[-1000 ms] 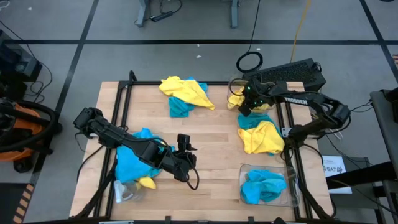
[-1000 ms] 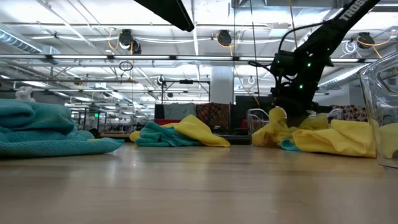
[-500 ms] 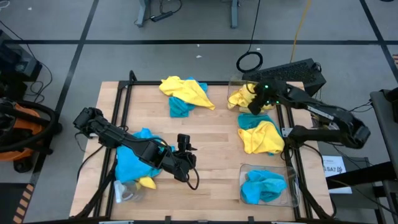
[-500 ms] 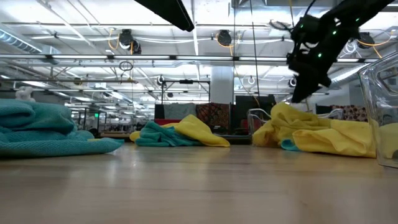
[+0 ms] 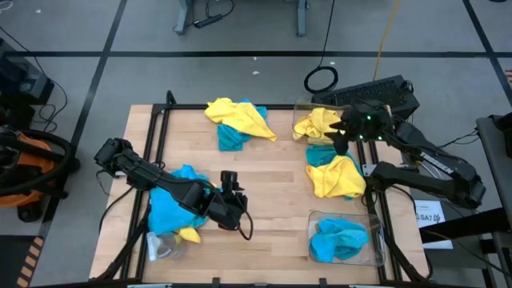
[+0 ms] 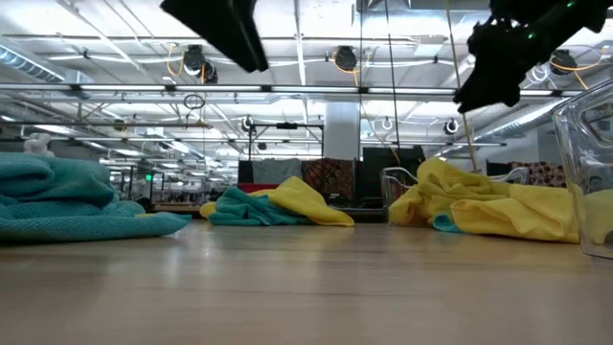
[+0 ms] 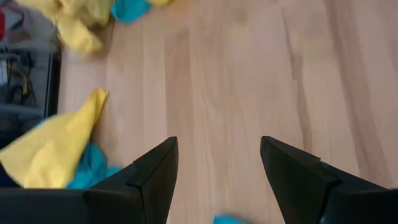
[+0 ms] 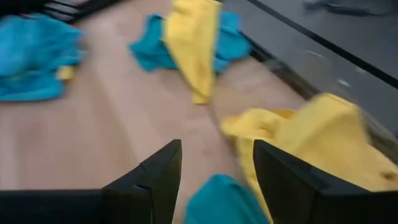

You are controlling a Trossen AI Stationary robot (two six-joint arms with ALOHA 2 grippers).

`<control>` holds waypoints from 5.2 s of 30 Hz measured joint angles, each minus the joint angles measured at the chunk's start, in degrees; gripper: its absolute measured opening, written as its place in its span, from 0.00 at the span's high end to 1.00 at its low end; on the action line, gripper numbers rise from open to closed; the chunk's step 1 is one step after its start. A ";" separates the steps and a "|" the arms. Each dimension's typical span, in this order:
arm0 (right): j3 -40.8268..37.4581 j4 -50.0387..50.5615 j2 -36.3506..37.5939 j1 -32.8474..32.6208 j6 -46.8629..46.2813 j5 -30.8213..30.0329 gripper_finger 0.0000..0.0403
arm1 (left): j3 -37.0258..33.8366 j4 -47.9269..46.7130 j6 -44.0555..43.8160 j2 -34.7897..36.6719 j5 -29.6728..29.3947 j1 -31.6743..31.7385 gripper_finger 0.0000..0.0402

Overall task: Sort microfiber towel by color & place in baskets
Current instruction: Put the blue microfiber cloth into the bottom transparent bin

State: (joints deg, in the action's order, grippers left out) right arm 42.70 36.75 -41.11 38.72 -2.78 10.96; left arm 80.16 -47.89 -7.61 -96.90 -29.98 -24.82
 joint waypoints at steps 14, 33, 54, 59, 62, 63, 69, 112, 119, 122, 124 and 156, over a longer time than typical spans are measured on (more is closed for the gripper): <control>0.02 0.17 3.99 -12.39 -1.10 10.39 0.54 | -2.12 -13.80 -13.18 -0.02 6.42 -0.20 0.41; 0.04 0.22 3.94 -24.17 -2.59 6.63 0.54 | -9.53 -20.89 -22.19 0.00 18.47 -0.20 0.41; 0.07 0.40 3.92 -30.99 -4.28 0.19 0.54 | -16.11 -21.32 -23.21 0.00 20.98 -0.17 0.58; 0.07 0.42 3.90 -31.79 -4.53 -2.17 0.54 | -16.11 -21.07 -22.01 0.00 20.94 -0.17 0.76; 0.07 0.42 3.90 -32.14 -4.53 -2.20 0.54 | -16.11 -20.47 -21.08 0.00 20.92 -0.17 0.87; 0.07 0.42 3.90 -32.15 -4.59 -2.20 0.54 | -16.11 -19.98 -20.55 0.00 20.90 -0.17 0.90; 0.07 0.42 3.90 -32.15 -5.18 -2.20 0.54 | -16.11 -19.55 -20.47 0.00 20.79 -0.17 0.97; 0.04 0.65 2.94 -32.35 -5.80 -2.03 0.54 | 3.90 -26.37 -17.29 19.40 -9.28 -0.45 0.99; -2.05 -9.37 -0.56 -36.38 -5.03 -0.30 0.54 | 7.65 -25.02 -14.15 19.47 -19.03 -0.44 0.99; -3.66 -15.06 -2.80 -38.16 -4.71 -0.33 0.54 | 9.43 -21.69 -10.23 19.47 -21.77 -0.44 0.99; -5.16 -19.95 -4.51 -39.27 -4.64 -0.37 0.53 | 10.32 -18.40 -6.58 19.50 -23.08 -0.44 0.99; -4.89 -93.17 -46.71 -45.26 6.95 -8.95 0.18 | 13.68 18.75 26.21 18.48 -18.63 1.01 0.99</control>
State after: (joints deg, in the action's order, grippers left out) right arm 37.81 -56.42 -87.82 -6.54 4.18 2.01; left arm 93.84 -29.14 18.60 -78.42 -48.61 -23.81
